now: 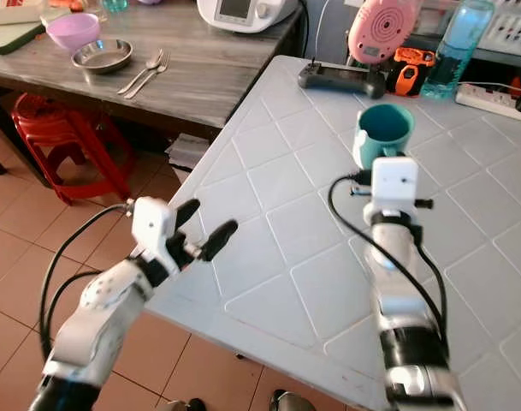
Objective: Setting the table
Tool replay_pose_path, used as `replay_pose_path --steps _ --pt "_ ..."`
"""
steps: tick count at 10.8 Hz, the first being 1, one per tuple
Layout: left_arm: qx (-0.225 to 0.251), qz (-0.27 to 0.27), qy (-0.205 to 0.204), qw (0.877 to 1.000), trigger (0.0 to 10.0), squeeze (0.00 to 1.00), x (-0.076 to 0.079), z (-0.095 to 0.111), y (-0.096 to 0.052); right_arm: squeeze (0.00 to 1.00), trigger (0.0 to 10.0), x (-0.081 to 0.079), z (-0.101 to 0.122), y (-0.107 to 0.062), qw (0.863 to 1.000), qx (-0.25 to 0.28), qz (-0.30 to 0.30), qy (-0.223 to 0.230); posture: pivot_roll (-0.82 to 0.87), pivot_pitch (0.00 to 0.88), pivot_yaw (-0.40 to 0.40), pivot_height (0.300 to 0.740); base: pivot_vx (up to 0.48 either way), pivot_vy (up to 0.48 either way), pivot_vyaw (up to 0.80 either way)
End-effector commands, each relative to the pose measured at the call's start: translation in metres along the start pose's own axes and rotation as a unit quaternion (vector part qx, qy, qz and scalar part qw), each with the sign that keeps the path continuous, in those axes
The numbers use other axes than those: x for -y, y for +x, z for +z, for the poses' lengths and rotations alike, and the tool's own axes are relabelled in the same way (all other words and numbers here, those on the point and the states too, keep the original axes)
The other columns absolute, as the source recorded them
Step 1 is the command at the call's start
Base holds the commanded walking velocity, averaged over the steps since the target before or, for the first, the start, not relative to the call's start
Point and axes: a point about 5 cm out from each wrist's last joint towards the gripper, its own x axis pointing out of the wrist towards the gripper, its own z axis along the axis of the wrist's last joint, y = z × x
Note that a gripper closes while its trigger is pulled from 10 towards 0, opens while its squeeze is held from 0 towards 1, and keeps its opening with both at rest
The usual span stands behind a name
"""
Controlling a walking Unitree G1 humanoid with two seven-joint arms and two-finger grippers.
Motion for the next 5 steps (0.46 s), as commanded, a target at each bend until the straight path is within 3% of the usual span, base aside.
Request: replay_pose_path --steps 1,2,4,5 --pt "0.005 0.000 0.009 1.000 10.0 0.00 -0.0020 0.0009 0.0011 0.00 10.0 0.0023 0.0033 -0.0019 1.000 0.003 0.009 -0.008 -0.03 0.133 0.003 0.740 0.000 0.000 -0.60" --pt "0.007 0.005 0.015 1.000 10.0 0.00 -0.0036 0.0015 0.0033 0.00 10.0 0.0041 0.0025 -0.0049 1.000 -0.001 0.011 -0.009 -0.03 0.127 0.004 0.740 0.000 0.000 -0.80" --pt "0.014 0.017 0.015 1.000 10.0 0.00 -0.0089 0.0024 0.0074 0.00 10.0 -0.0001 0.0056 -0.0070 1.000 -0.004 0.015 -0.006 -0.03 0.111 0.007 0.740 0.000 0.324 -0.76" --pt "0.017 0.016 0.018 1.000 10.0 0.00 -0.0093 0.0036 0.0083 0.00 10.0 -0.0034 0.0071 -0.0083 1.000 -0.002 0.019 -0.002 -0.03 0.111 0.007 0.740 0.000 0.356 0.00"
